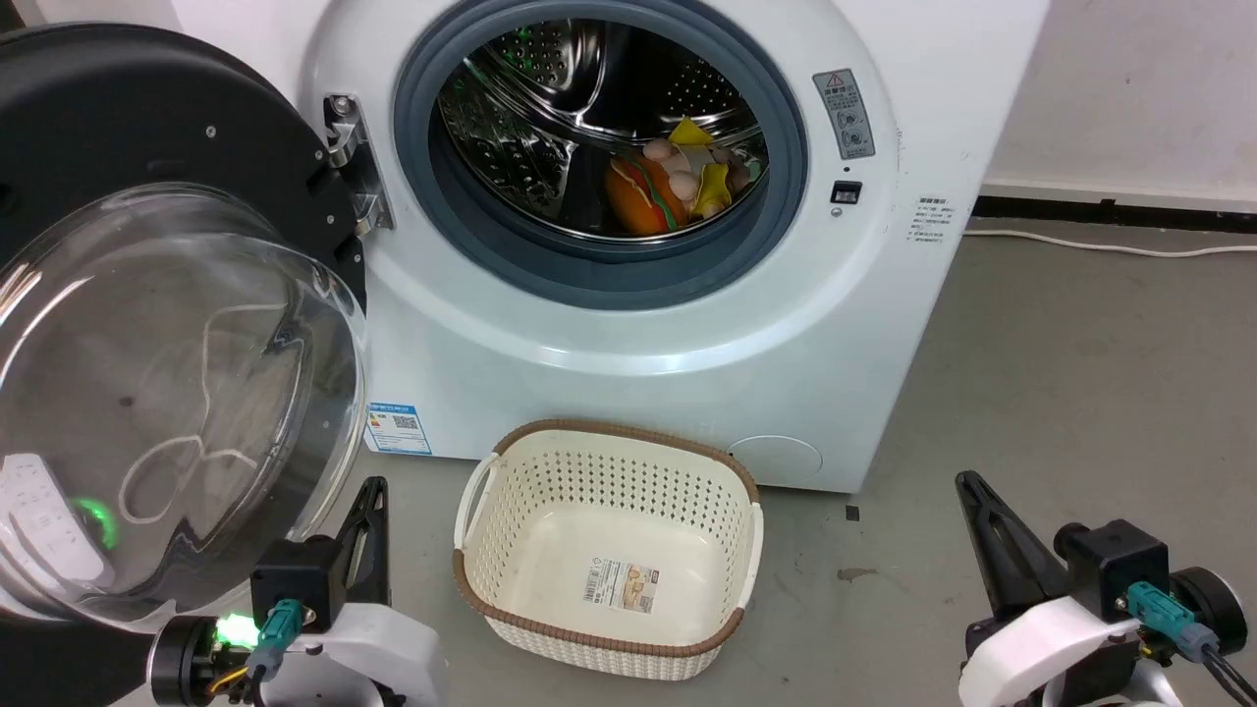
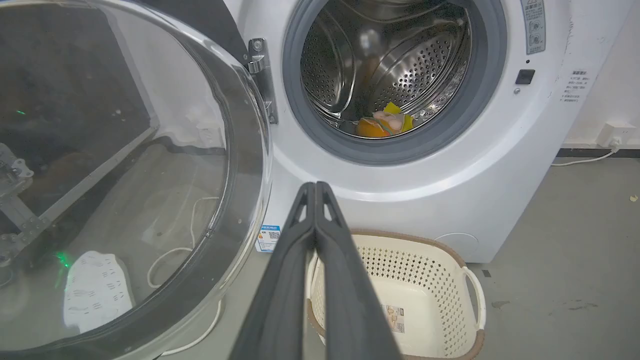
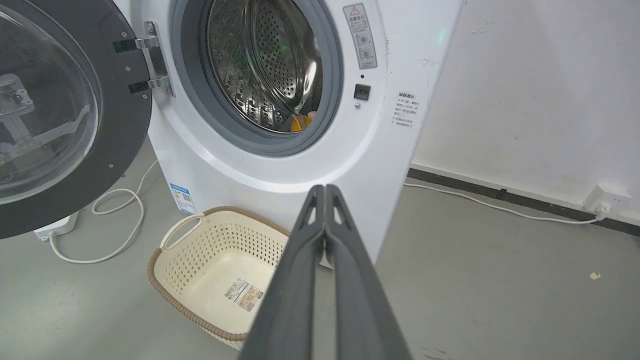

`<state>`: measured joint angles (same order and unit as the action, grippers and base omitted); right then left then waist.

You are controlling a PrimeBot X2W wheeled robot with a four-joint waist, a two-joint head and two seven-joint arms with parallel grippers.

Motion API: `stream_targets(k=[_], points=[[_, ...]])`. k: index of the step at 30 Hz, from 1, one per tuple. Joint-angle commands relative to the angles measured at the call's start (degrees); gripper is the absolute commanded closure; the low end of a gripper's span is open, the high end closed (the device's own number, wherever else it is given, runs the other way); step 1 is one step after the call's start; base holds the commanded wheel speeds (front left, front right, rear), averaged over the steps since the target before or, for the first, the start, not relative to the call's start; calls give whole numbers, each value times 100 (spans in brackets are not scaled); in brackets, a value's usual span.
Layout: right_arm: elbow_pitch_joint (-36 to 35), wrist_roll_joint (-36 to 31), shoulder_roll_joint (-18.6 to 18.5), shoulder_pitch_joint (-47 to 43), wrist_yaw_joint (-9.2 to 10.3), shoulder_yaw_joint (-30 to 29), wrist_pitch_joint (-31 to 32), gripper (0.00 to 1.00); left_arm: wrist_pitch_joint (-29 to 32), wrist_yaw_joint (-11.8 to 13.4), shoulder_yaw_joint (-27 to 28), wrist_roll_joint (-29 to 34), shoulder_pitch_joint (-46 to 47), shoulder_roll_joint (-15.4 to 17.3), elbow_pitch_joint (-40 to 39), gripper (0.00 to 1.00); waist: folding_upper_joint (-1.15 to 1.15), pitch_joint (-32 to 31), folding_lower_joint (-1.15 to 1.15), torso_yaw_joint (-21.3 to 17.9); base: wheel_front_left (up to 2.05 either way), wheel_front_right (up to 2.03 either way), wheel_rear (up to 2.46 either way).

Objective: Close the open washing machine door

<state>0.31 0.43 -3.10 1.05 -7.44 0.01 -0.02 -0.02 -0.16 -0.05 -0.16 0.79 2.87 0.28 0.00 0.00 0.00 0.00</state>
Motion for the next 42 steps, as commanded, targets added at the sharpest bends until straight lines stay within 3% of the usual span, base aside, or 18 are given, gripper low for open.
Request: stream_targets(k=[1,7,8,28,42], points=[[-31,-43,23,-105,-5,-1,2,100,2,16,5,16,-79,0,-28,100,0,0,0,0,0,0,0],[-31,-43,23,-105,-5,-1,2,100,2,16,5,16,-79,0,-28,100,0,0,0,0,0,0,0],[5,7,-1,4,0,3,-3,0,-3,0,1,-3,1,0,3,0,0,0,0,0,0,0,0],[97,192,2,-4,-1,-49,-206,0,-206,7,-52,-97,-32,0,39,0,0,-11,0,47,0,0,0],[175,262,5,-29,-1,25,-374,0,-374,6,-84,-159,-59,0,42,0,0,-36,0,334,0,0,0]])
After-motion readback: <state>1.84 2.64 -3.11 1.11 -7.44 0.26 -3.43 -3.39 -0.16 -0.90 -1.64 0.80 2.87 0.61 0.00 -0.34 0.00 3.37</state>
